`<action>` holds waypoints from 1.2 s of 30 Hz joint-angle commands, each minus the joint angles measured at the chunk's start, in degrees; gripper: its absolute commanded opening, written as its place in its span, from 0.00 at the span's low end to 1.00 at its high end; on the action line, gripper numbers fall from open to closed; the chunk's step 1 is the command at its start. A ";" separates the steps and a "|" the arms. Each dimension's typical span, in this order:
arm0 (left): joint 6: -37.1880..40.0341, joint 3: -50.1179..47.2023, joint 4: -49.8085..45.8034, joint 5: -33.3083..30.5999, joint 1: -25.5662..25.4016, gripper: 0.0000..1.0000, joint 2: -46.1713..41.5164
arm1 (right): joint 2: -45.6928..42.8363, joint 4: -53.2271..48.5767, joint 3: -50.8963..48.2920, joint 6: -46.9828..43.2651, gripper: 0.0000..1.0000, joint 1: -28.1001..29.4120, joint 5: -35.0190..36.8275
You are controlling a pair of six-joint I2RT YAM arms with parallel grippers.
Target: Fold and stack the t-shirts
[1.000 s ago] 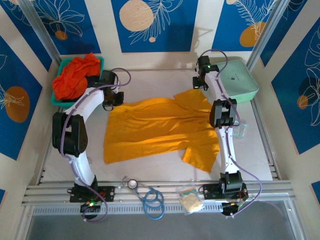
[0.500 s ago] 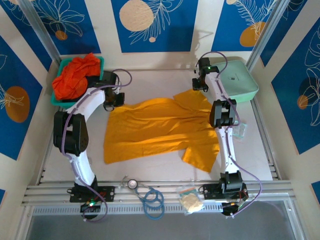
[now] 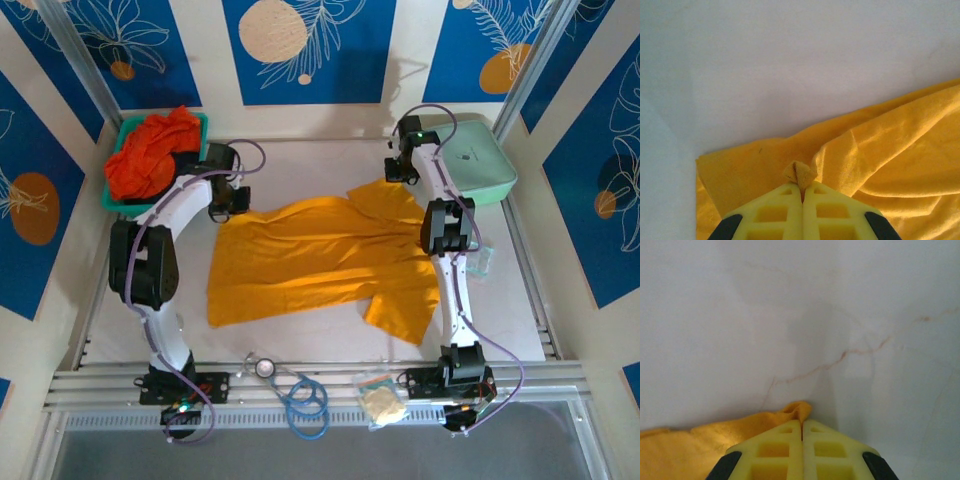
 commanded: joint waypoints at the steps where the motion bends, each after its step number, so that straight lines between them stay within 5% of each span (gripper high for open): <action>1: -0.49 5.09 -1.76 1.07 -0.70 0.00 -1.25 | -8.54 -4.44 -1.09 2.11 0.00 0.13 -2.12; 18: -1.04 27.80 -22.31 -0.86 -0.67 0.00 -21.03 | -68.14 7.33 -33.97 2.91 0.00 2.78 -2.18; 26: -0.46 36.14 -29.02 -3.71 -0.47 0.00 -32.20 | -84.66 2.10 -26.11 2.25 0.00 4.50 -1.20; 36: 0.64 35.42 -25.29 -6.05 -0.50 0.00 -53.94 | -95.18 -5.18 -9.07 7.01 0.00 4.53 -6.65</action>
